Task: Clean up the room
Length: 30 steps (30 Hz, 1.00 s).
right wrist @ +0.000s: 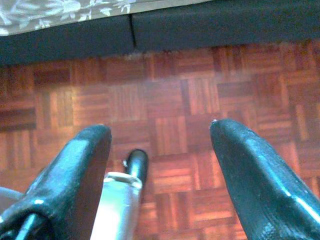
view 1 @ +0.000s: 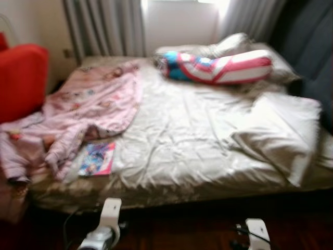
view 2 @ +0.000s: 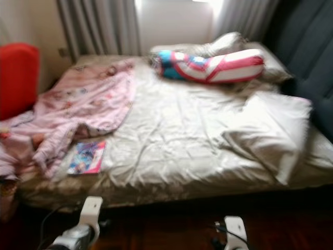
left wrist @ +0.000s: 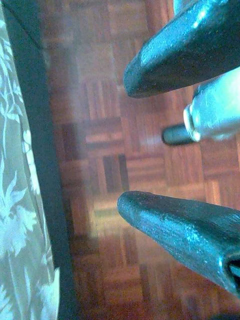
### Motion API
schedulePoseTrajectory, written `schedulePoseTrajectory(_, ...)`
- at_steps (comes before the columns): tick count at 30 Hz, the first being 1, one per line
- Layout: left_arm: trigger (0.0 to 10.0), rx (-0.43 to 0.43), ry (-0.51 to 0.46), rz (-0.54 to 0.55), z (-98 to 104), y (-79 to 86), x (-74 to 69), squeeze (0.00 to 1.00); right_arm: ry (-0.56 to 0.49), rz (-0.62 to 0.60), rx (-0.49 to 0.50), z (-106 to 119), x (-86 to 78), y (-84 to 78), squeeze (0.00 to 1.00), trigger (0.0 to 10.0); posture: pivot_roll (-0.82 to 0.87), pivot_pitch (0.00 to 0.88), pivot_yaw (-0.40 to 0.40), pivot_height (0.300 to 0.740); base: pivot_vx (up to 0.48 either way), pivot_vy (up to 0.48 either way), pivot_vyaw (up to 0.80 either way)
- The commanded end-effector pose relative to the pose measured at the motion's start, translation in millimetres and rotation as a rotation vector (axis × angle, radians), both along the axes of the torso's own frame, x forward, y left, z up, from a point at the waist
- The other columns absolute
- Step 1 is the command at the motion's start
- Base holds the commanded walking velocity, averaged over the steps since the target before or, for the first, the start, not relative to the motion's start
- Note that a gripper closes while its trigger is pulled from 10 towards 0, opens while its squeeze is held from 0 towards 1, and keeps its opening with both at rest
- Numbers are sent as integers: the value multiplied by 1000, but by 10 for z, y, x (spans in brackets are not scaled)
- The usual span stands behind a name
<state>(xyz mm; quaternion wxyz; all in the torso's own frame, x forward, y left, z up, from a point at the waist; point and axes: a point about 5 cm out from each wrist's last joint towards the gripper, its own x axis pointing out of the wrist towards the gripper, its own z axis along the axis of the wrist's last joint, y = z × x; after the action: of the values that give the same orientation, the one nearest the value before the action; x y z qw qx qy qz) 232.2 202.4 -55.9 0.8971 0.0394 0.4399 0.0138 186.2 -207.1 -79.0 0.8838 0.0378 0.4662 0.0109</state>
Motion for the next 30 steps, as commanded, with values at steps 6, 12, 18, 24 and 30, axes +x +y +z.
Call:
schedulePoseTrajectory(6, 10000, -12, -1, -7, 10, -56, 31, 0, -3, -37, -8, 2, -28, -81, 0, 10000, 29, 5, -9, 740, 0, 0, 0)
schedulePoseTrajectory(12, 10000, -16, 3, -2, 6, -56, 26, 0, -6, -41, -5, 2, -28, -79, 0, 10000, 29, 5, -9, 740, 0, 0, 0)
schedulePoseTrajectory(18, 10000, -14, 7, -5, 5, -56, 25, 0, -7, -42, -3, 3, -26, -79, 0, 10000, 32, 6, -9, 740, 0, 359, 0)
schedulePoseTrajectory(24, 10000, -13, 10, -6, 4, -56, 25, 0, -7, -40, -3, 4, -25, -79, 0, 10000, 31, 7, -10, 740, 0, 376, 0)
schedulePoseTrajectory(30, 10000, -13, 11, -7, 4, -57, 24, 0, -8, -40, -3, 4, -25, -80, 0, 10000, 32, 8, -10, 740, 0, 374, 0)
